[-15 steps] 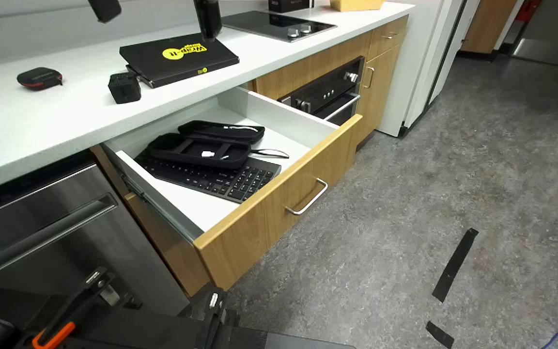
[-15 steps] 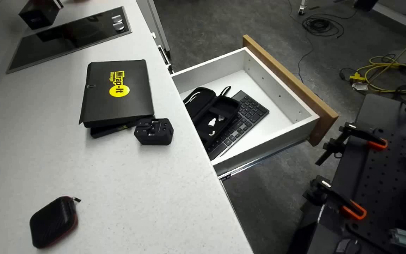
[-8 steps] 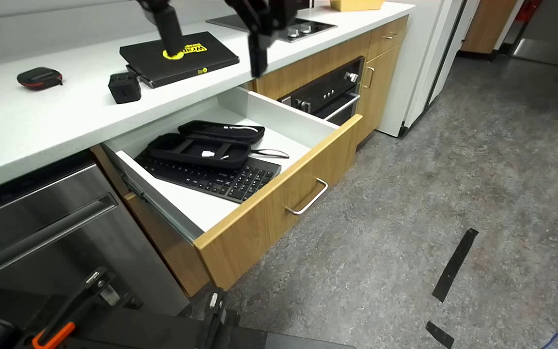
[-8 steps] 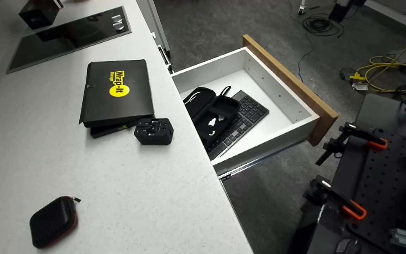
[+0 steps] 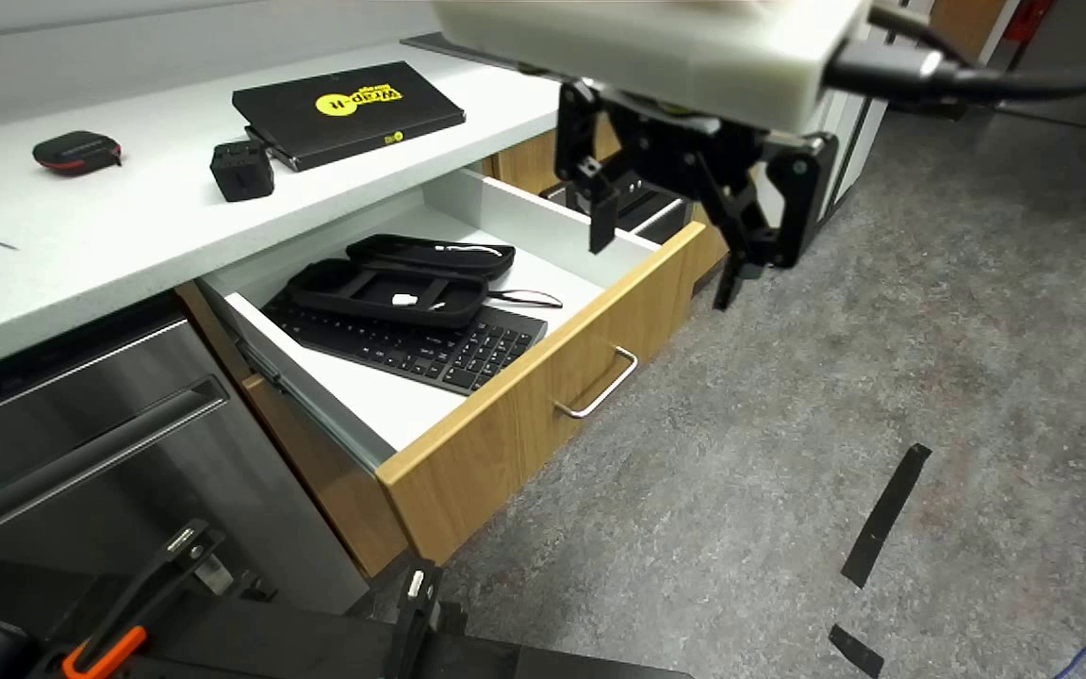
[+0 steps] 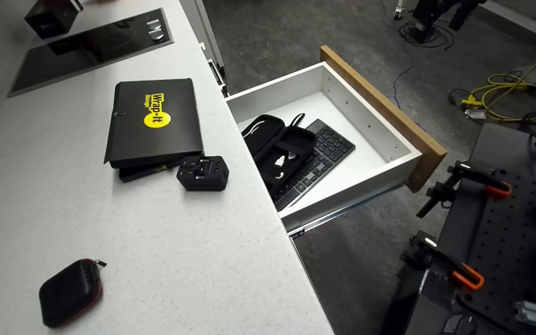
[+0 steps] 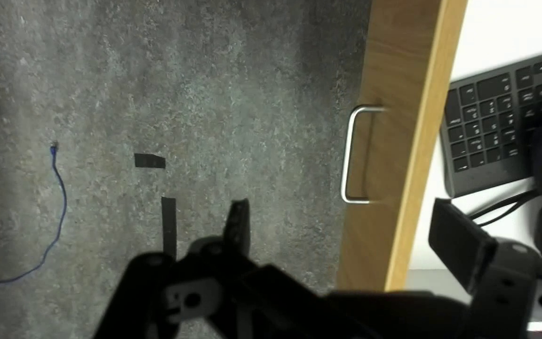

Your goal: Close the drawer

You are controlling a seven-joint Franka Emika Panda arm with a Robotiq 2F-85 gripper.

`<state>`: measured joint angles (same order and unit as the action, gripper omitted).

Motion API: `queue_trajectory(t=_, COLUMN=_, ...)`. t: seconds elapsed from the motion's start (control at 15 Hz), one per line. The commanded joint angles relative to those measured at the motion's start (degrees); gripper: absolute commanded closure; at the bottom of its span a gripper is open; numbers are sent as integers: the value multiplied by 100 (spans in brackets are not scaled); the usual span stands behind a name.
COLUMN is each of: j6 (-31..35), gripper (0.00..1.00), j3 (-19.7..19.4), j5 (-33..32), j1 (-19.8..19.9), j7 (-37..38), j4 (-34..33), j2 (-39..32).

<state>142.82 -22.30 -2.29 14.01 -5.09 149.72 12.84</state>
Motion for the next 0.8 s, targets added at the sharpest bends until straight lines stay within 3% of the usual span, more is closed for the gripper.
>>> queue_trajectory(t=0.0, j6=5, gripper=0, j3=124, j5=213, j1=168, j7=-26, j4=-194, j2=-309)
queue_trajectory(t=0.2, j6=3, gripper=0, j3=124, j5=409, j1=175, j7=-5, j4=-597, j2=-879)
queue_trajectory(t=0.4, j6=3, gripper=0, j3=125, j5=410, j1=176, j7=-3, j4=-648, j2=-938)
queue_trajectory(t=0.73, j6=1438, gripper=0, j3=263, j5=371, j1=132, j7=1109, j4=-1059, j2=-2222)
